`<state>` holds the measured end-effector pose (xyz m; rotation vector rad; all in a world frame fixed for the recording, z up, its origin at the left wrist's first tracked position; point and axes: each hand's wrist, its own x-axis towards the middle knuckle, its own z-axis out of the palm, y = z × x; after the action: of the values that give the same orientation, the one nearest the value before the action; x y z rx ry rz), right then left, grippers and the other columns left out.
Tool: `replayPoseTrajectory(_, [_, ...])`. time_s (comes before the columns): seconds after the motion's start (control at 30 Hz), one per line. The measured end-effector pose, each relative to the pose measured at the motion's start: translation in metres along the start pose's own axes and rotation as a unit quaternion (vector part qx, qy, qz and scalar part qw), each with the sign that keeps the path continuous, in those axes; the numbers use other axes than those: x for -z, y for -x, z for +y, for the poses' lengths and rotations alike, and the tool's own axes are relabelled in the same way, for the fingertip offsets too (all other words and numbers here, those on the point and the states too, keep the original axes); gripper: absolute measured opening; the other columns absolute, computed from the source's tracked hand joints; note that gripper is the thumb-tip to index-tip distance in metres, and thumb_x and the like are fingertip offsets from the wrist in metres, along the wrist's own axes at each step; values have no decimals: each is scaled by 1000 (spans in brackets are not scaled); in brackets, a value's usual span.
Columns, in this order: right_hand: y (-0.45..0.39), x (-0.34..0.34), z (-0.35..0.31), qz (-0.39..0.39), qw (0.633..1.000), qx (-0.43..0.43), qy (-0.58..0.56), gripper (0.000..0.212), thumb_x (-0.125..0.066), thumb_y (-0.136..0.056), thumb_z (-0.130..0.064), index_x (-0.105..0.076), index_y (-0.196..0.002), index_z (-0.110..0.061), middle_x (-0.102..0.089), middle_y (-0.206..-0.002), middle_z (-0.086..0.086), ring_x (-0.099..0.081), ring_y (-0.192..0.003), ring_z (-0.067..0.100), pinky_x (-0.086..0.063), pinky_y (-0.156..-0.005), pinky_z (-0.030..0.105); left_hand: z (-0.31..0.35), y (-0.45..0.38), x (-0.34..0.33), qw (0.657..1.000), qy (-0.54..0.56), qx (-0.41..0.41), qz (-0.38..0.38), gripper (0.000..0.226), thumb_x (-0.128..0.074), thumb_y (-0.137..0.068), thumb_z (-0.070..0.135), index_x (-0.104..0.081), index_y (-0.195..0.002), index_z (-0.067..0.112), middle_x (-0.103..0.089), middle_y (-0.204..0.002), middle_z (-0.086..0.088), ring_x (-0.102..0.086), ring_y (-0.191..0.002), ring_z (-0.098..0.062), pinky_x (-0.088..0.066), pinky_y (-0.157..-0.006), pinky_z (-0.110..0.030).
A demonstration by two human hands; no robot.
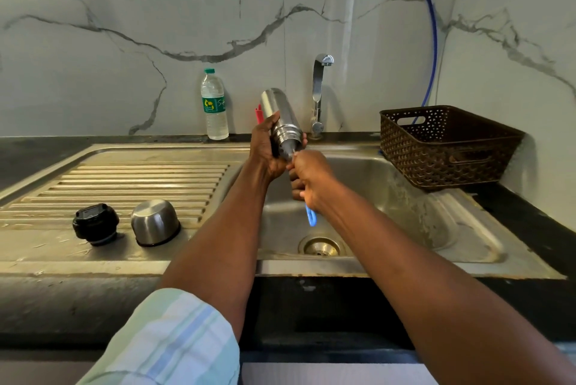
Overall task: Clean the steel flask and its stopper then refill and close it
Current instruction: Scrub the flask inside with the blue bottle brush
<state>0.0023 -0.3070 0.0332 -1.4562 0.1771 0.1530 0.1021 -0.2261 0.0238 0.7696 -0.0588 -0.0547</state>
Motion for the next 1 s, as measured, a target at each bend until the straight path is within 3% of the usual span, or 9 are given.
replayPoseTrajectory(0.1, [5,-3,0,2,1000,0,-10,23,-32,-97,-13,-46,-79,-14,-32,-54,0,-18,-24,5,-18,-33,10,3,-2,-7,1000,-22,-6,0,36,-57,-95,32,-53,-106,-2,-62,-71,-15,-60,-64,-28,-53,-63,-36])
replayPoseTrajectory(0.23, [9,-1,7,-29,999,-26,-3,25,-30,-96,-10,-45,-76,-13,-30,-51,-3,-17,-26,5,-16,-33,11,3,-5,8,999,-4,-9,31,42,-57,-94,31,-49,-118,-2,-59,-85,-16,-58,-71,-28,-55,-64,-36])
replayPoseTrajectory(0.37, [-1,1,-2,-9,999,14,36,25,-33,-96,-15,-46,-74,-15,-32,-48,-2,-19,-27,7,-17,-35,12,6,1,-5,999,-25,-27,3,51,-61,-91,31,-50,-126,-4,-62,-85,-17,-61,-71,-30,-56,-62,-37])
replayPoseTrajectory(0.43, [2,11,-4,-39,995,33,91,26,-35,-98,-19,-47,-76,-15,-33,-52,-1,-20,-30,7,-16,-36,13,15,0,-6,998,-13,-56,18,66,-66,-86,30,-44,-138,-4,-61,-92,-18,-61,-74,-30,-57,-63,-38])
replayPoseTrajectory(0.57, [8,33,-17,-80,953,52,288,29,-41,-101,-29,-52,-79,-15,-38,-54,-2,-23,-39,8,-18,-36,19,29,0,26,991,44,-89,94,74,-72,-75,27,-47,-138,-4,-61,-100,-19,-64,-82,-31,-58,-72,-40])
replayPoseTrajectory(0.67, [7,39,-27,-112,931,31,345,32,-39,-103,-32,-48,-77,-16,-36,-52,-4,-21,-38,7,-17,-34,17,34,6,28,985,62,-117,115,52,-66,-82,24,-53,-124,-3,-63,-91,-18,-63,-77,-30,-58,-70,-40])
replayPoseTrajectory(0.8, [3,69,-35,-164,928,13,335,27,-39,-103,-25,-47,-81,-13,-34,-52,-4,-19,-39,5,-16,-34,17,37,7,24,980,77,-141,119,20,-59,-94,21,-57,-101,3,-61,-85,-15,-61,-73,-27,-53,-73,-41])
replayPoseTrajectory(0.93, [-6,77,-25,-187,931,-6,314,22,-40,-103,-19,-52,-88,-9,-42,-57,0,-29,-39,6,-31,-35,21,32,4,26,976,80,-152,133,20,-62,-92,20,-57,-103,4,-63,-82,-13,-63,-68,-25,-56,-66,-36])
replayPoseTrajectory(1.0, [-12,67,-17,-143,944,22,295,15,-45,-102,-16,-58,-103,-10,-55,-71,5,-45,-51,10,-45,-48,24,25,5,25,971,78,-169,153,28,-68,-88,15,-57,-110,2,-64,-89,-14,-64,-70,-26,-57,-64,-37])
